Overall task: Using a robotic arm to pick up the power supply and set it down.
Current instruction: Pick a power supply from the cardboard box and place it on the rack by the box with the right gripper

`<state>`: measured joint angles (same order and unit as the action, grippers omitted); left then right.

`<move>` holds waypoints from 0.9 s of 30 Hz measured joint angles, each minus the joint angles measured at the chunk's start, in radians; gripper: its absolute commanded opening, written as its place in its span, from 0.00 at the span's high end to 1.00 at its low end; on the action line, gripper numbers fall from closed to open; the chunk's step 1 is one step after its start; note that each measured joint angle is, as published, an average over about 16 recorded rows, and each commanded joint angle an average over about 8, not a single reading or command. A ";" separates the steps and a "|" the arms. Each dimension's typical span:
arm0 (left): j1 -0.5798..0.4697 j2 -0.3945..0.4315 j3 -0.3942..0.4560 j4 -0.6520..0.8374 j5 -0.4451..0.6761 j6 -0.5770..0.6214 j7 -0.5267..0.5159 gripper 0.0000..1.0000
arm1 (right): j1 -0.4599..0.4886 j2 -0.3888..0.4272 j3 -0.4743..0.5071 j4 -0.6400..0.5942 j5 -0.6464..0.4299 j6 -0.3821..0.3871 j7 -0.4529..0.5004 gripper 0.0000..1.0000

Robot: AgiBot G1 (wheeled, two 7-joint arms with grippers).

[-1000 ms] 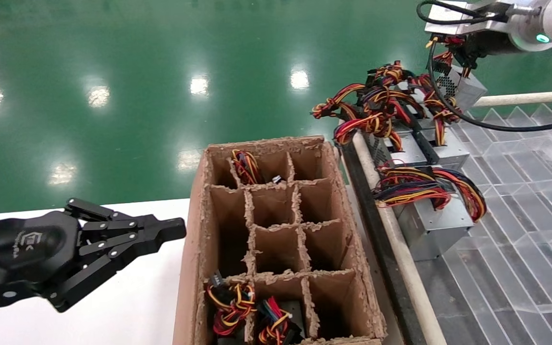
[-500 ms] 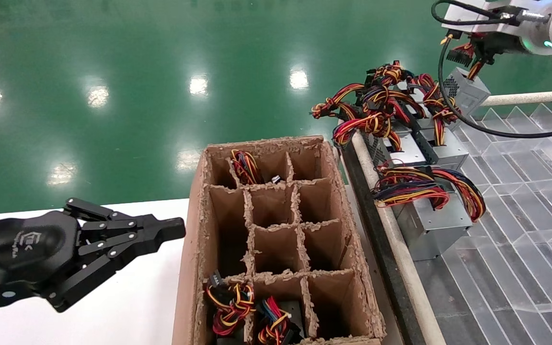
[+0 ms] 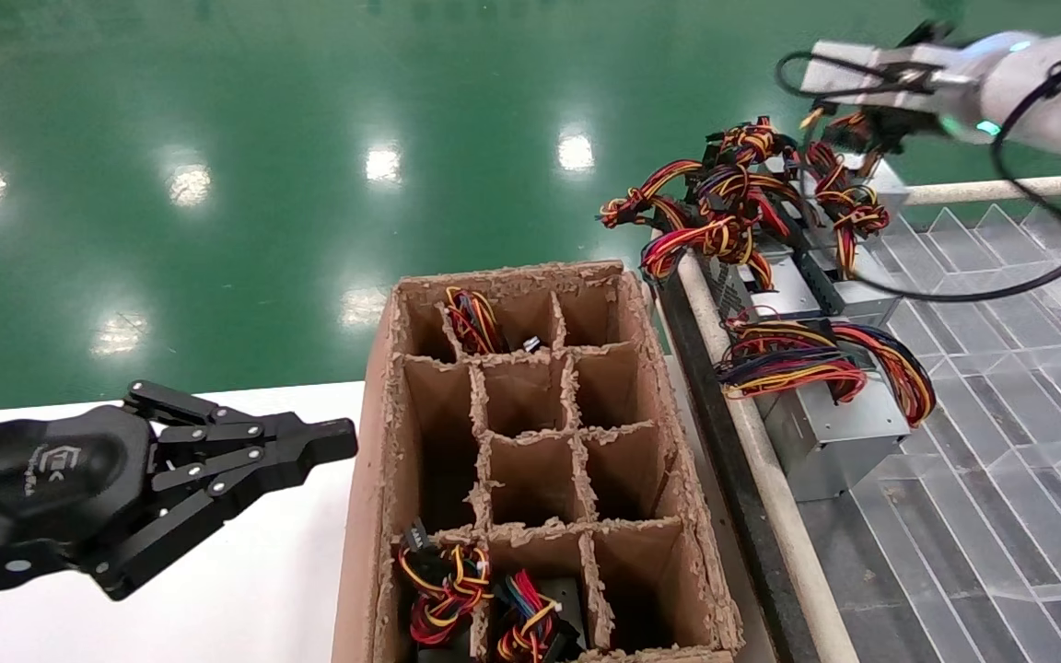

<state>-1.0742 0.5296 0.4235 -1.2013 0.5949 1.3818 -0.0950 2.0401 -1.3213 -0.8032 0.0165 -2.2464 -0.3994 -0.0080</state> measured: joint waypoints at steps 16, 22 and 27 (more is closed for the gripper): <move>0.000 0.000 0.000 0.000 0.000 0.000 0.000 1.00 | -0.030 -0.015 0.012 0.024 0.023 -0.024 -0.039 0.00; 0.000 0.000 0.000 0.000 0.000 0.000 0.000 1.00 | -0.025 -0.018 0.015 0.023 0.028 -0.033 -0.032 0.00; 0.000 0.000 0.000 0.000 0.000 0.000 0.000 1.00 | -0.016 -0.019 0.026 0.027 0.047 -0.053 -0.018 0.00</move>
<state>-1.0742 0.5296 0.4235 -1.2013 0.5949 1.3818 -0.0950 2.0242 -1.3405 -0.7775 0.0432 -2.1997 -0.4526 -0.0264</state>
